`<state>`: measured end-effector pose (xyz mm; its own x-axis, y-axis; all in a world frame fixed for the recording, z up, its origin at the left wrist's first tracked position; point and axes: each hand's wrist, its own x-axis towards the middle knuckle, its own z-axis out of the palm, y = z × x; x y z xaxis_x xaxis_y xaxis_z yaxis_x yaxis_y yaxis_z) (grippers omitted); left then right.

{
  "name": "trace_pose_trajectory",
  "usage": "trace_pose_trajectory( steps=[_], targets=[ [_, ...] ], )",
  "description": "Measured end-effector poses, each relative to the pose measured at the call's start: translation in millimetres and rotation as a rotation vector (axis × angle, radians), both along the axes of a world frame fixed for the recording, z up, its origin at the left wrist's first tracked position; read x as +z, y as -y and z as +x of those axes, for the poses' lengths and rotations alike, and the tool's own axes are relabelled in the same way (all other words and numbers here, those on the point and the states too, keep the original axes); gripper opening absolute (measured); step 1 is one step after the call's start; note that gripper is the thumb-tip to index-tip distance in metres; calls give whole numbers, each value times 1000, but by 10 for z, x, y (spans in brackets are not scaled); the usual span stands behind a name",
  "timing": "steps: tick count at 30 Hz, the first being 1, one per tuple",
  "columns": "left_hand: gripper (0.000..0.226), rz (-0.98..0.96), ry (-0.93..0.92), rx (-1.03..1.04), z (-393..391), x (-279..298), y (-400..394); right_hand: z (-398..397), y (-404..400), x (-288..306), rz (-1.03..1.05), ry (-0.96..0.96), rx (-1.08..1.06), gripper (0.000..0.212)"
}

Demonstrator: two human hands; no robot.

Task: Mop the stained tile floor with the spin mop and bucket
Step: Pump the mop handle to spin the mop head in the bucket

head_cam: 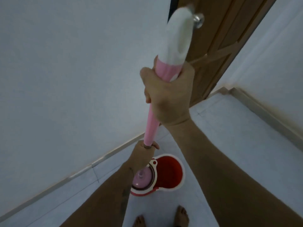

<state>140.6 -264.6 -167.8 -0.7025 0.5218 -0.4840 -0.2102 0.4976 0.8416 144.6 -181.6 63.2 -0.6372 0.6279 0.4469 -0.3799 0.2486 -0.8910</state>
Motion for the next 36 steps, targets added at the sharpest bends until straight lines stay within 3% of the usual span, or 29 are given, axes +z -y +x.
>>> trace_pose_trajectory(
  steps=[1, 3, 4, 6, 8, 10, 16, 22, 29, 36],
  targets=[
    [11, -72, 29, -83, 12, -145, 107, 82, 52, -229, 12, 32, -1, 29],
    [67, -252, 16, -219, -30, -376, 344, 207, 94, -653, -6, 126, -34, 36],
    [82, -359, -32, -263, -19, -408, 453, 299, 87, -845, -32, 220, -58, 36],
    [82, -447, -62, -306, 75, -401, 614, 507, 90, -1090, -105, 461, -38, 34],
    [82, -409, -35, -280, 216, -195, 681, 574, 102, -1056, -151, 560, 60, 29],
    [85, -359, -6, -238, 288, -208, 687, 575, 131, -884, -99, 539, 102, 26],
    [55, -343, 3, -210, 413, -64, 504, 564, 80, -400, -70, 482, 110, 18],
    [85, -359, 30, -162, 348, -107, 476, 581, 57, -39, -39, 431, 140, 24],
    [87, -272, -28, -125, 261, 44, 415, 564, -8, 526, 18, 351, 160, 28],
    [52, -159, -125, -109, 147, 317, 279, 600, -14, 835, 66, 272, 140, 29]
  ],
)
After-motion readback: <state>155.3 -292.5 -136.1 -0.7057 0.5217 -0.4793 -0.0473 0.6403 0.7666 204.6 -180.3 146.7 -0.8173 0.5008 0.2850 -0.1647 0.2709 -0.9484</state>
